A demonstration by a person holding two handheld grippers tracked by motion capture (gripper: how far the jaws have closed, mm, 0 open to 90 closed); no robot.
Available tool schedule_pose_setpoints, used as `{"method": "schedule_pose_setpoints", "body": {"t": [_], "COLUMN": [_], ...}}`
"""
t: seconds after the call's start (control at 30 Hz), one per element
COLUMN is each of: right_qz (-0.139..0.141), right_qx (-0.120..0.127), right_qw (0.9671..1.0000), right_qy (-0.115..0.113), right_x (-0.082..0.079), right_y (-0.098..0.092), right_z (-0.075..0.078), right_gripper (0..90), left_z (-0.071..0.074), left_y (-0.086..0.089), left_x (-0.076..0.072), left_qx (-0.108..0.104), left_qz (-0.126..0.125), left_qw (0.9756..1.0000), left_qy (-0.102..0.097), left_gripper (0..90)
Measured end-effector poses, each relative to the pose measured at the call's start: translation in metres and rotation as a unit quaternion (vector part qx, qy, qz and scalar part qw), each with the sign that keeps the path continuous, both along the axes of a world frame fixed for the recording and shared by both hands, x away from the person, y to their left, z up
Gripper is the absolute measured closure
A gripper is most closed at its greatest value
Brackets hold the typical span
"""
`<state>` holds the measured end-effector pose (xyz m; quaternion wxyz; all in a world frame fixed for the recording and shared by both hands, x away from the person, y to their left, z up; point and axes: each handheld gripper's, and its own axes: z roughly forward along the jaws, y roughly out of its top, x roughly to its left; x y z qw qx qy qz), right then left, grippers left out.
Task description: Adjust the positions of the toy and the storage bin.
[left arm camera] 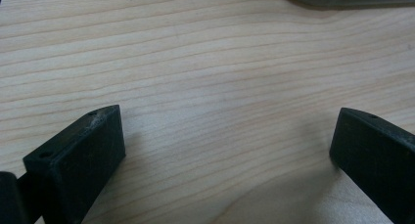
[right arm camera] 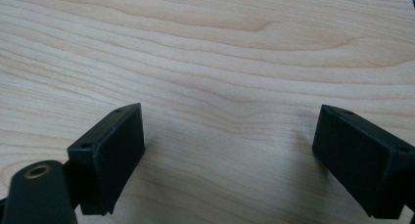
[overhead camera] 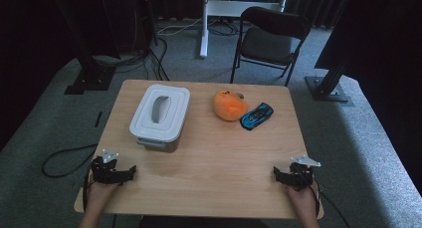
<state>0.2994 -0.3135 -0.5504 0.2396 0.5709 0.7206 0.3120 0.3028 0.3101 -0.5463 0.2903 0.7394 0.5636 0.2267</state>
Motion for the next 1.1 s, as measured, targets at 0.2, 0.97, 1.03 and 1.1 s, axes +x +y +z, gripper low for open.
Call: {"method": "schedule_pose_setpoints", "body": {"t": [0.2, 0.97, 1.03, 1.1], "right_qz": [0.000, -0.003, -0.004, -0.004], "right_qx": [0.001, -0.012, -0.008, -0.009], "right_qw": [1.0000, 0.9998, 0.9999, 0.9999], "right_qy": [0.001, 0.013, 0.014, 0.013], "right_x": [-0.002, 0.012, 0.013, 0.014], "right_y": [0.000, 0.008, 0.009, 0.010], "right_z": [0.000, 0.006, 0.006, 0.007], "right_gripper": [11.2, 12.3, 12.3, 12.3], "left_z": [0.000, 0.000, 0.000, 0.000], "left_y": [0.000, 0.000, 0.000, 0.000], "left_x": [0.000, 0.000, 0.000, 0.000], "left_qx": [0.001, 0.001, 0.001, 0.001], "left_qz": [-0.001, 0.000, 0.000, 0.000], "left_qw": [1.0000, 1.0000, 1.0000, 1.0000], "left_qy": [0.000, 0.000, 0.001, 0.000], "left_gripper": [0.2, 0.3, 0.3, 0.3]}}
